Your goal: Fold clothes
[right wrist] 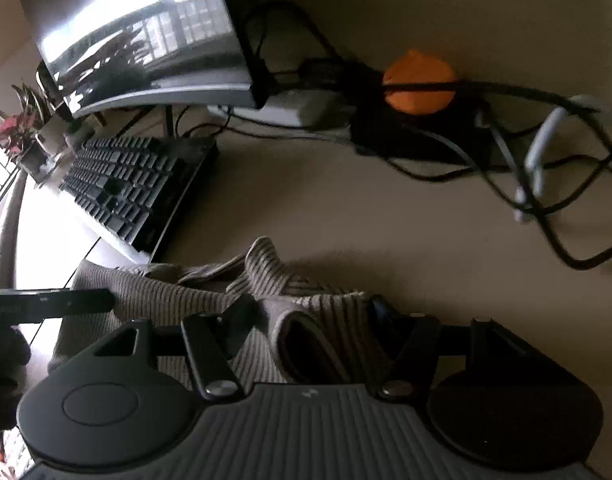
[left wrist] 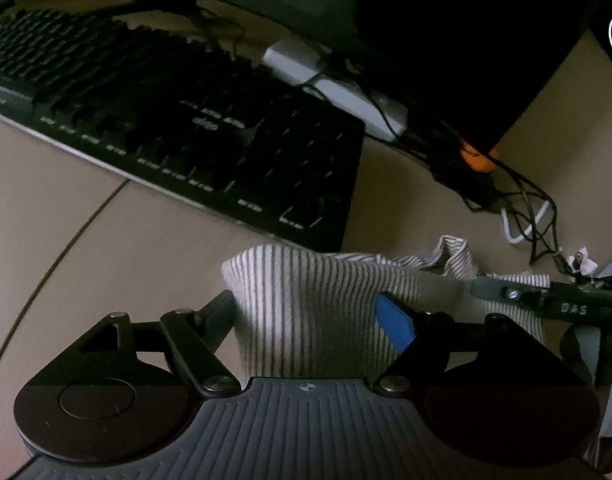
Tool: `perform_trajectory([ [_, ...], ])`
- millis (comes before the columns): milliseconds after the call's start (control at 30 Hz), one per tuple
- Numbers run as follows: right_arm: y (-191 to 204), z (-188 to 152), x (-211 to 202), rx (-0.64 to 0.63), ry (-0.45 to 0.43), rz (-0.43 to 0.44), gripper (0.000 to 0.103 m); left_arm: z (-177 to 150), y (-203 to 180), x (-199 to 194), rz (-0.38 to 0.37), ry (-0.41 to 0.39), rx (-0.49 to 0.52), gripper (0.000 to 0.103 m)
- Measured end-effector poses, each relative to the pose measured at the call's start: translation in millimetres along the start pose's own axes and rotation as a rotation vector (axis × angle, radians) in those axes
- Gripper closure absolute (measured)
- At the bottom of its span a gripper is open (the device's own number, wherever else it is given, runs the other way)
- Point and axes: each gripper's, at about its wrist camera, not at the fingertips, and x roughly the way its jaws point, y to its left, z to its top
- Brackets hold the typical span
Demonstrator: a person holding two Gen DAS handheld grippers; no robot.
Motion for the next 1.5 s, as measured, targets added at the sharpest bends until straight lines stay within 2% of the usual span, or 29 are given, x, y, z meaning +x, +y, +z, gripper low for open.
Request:
perform_trajectory([
  [67, 2, 2, 7, -0.011, 0.014, 0.010, 0.041, -1, -4, 1, 0.004, -0.004, 0.038, 0.037],
  [100, 3, 3, 10, -0.017, 0.020, 0.015, 0.043, -2, -5, 2, 0.010, -0.007, 0.058, 0.046],
  [133, 4, 4, 12, -0.024, 0.027, 0.020, 0.048, -3, -6, 1, 0.011, -0.009, 0.071, 0.051],
  [167, 4, 4, 12, -0.028, 0.034, 0.029, 0.052, -4, -7, 0, 0.008, -0.011, 0.082, 0.061],
  [200, 3, 4, 10, -0.020, 0.041, 0.045, 0.061, -5, -8, -3, 0.003, -0.017, 0.099, 0.070],
  [267, 3, 3, 2, -0.009, 0.043, 0.068, 0.068, -6, -13, -13, -0.020, -0.037, 0.140, 0.074],
  [400, 11, -3, -36, -0.030, -0.007, 0.093, 0.077, -10, -26, -51, -0.086, -0.091, 0.244, 0.076],
  [467, 16, -8, -64, -0.053, -0.045, 0.109, 0.078, -14, -31, -75, -0.124, -0.116, 0.301, 0.076],
  [567, 27, -25, -109, -0.094, -0.095, 0.114, 0.078, -35, -34, -111, -0.154, -0.149, 0.400, 0.076],
  [667, 39, -55, -145, -0.138, -0.117, 0.107, 0.078, -64, -31, -134, -0.157, -0.143, 0.486, 0.076],
  [733, 48, -81, -160, -0.179, -0.105, 0.081, 0.078, -87, -28, -144, -0.151, -0.118, 0.525, 0.076],
  [833, 57, -123, -167, -0.222, -0.041, 0.025, 0.078, -119, -25, -152, -0.148, -0.078, 0.595, 0.074],
  [900, 63, -150, -165, -0.261, 0.005, -0.019, 0.078, -135, -22, -153, -0.152, -0.049, 0.621, 0.068],
  [1033, 80, -191, -159, -0.358, 0.064, -0.112, 0.077, -153, -8, -147, -0.168, 0.036, 0.604, 0.060],
  [1133, 92, -201, -159, -0.414, 0.051, -0.170, 0.074, -154, 5, -146, -0.203, 0.091, 0.563, 0.058],
  [1167, 91, -202, -162, -0.409, 0.051, -0.174, 0.074, -154, 9, -149, -0.222, 0.097, 0.552, 0.054],
  [1200, 91, -202, -165, -0.402, 0.052, -0.173, 0.072, -151, 12, -152, -0.246, 0.103, 0.538, 0.045],
  [1267, 84, -201, -176, -0.363, 0.055, -0.152, 0.064, -143, 22, -160, -0.292, 0.101, 0.488, 0.034],
  [1333, 71, -196, -194, -0.298, 0.045, -0.102, 0.042, -134, 33, -165, -0.335, 0.086, 0.408, 0.029],
  [1367, 62, -193, -205, -0.247, 0.021, -0.059, 0.026, -130, 37, -166, -0.355, 0.077, 0.361, 0.026],
  [1400, 51, -190, -219, -0.173, -0.016, -0.009, 0.017, -125, 42, -167, -0.374, 0.069, 0.313, 0.025],
  [1500, 17, -182, -246, 0.068, -0.122, 0.069, 0.015, -113, 51, -156, -0.421, 0.071, 0.177, 0.019],
])
